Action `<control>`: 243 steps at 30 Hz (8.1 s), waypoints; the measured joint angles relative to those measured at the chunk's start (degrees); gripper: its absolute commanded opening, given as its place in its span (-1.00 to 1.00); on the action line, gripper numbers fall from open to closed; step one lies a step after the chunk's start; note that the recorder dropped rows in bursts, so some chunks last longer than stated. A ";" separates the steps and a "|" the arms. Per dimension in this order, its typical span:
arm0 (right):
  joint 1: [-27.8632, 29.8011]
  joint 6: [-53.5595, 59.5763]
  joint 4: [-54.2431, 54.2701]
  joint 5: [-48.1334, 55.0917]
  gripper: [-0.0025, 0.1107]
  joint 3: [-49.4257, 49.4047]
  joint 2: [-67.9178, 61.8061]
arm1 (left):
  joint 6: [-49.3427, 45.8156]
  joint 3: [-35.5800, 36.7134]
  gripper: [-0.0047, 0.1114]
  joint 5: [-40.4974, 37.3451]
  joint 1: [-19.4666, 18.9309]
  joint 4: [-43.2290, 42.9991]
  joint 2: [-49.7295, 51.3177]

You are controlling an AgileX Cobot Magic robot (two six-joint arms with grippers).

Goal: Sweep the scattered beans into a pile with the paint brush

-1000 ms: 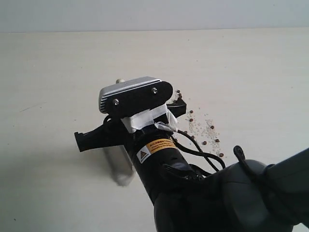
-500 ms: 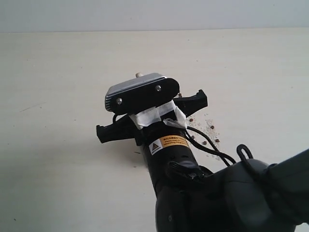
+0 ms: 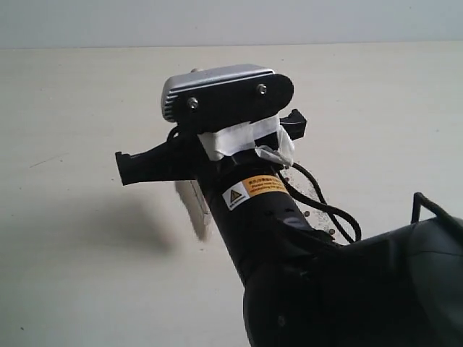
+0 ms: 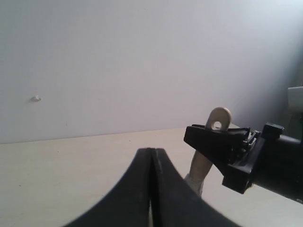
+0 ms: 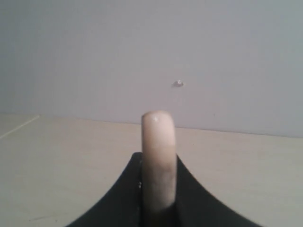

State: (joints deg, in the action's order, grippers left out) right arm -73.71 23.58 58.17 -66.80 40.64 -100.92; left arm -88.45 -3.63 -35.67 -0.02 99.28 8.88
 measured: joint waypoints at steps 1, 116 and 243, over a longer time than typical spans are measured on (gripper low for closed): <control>0.70 -1.55 -0.99 0.00 -0.96 0.00 -0.13 | 0.00 0.00 -0.92 0.00 0.00 0.00 0.00; 27.71 9.88 -8.07 -2.63 -0.96 -11.77 6.11 | 0.00 0.00 -0.92 0.13 0.00 0.00 0.00; 64.27 -111.62 -154.19 -2.80 -0.96 64.20 -37.31 | 0.00 0.00 -0.92 0.13 0.00 0.00 0.00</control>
State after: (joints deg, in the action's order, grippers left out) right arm -9.43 -88.04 -96.03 -69.60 104.84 -138.23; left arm -88.45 -3.63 -35.55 -0.02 99.28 8.88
